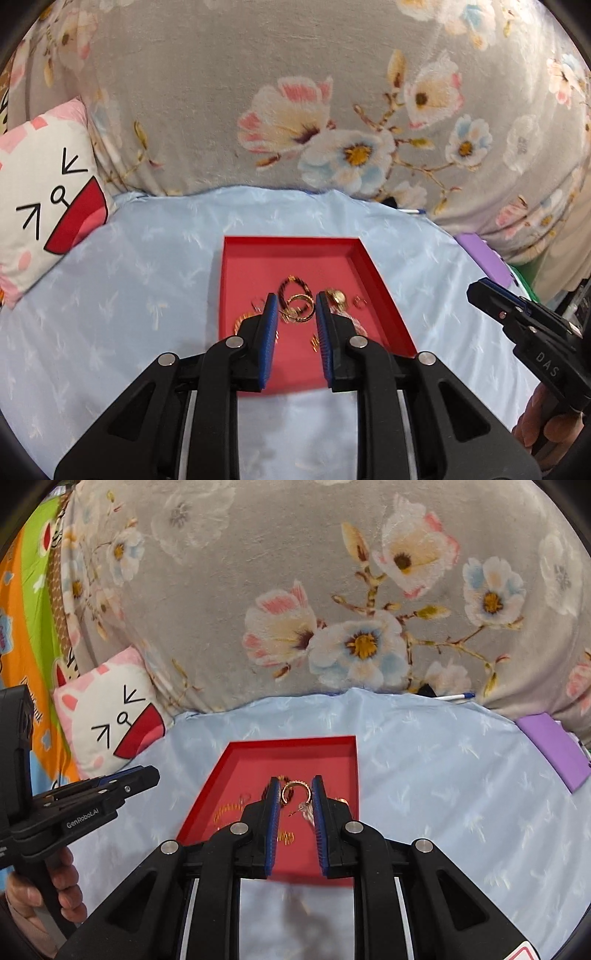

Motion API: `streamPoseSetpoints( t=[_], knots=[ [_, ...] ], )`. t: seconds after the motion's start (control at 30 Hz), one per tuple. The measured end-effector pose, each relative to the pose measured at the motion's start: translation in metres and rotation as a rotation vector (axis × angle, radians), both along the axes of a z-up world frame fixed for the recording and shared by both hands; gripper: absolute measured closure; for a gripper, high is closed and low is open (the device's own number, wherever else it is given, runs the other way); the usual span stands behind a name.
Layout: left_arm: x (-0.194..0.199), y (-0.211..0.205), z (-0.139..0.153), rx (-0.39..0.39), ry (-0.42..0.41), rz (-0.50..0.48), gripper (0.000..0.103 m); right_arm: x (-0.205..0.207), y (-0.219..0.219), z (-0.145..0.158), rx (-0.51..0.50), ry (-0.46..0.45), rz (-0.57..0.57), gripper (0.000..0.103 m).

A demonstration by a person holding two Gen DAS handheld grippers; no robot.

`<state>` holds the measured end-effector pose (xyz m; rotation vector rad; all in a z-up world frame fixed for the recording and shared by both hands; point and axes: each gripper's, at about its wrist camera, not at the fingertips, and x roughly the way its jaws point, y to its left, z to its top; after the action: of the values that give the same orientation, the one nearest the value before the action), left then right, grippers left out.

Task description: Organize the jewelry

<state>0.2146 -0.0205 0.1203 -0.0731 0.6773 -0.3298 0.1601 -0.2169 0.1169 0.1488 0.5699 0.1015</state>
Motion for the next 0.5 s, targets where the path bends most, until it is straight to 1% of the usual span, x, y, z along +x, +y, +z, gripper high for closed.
streamPoseSetpoints(
  t=[0.13,0.3,0.5],
  knots=[
    [0.041,-0.006,-0.006,0.004,0.015,0.017,0.083,0.046,0.002,-0.01,0.004,0.034,0.009,0.087],
    [0.088,-0.015,-0.03,0.032,0.063,0.039,0.083,0.1,0.009,-0.035,-0.02,0.088,0.017,0.087],
    [0.128,-0.017,-0.06,0.045,0.122,0.061,0.083,0.14,0.01,-0.07,-0.026,0.15,0.016,0.087]
  ],
)
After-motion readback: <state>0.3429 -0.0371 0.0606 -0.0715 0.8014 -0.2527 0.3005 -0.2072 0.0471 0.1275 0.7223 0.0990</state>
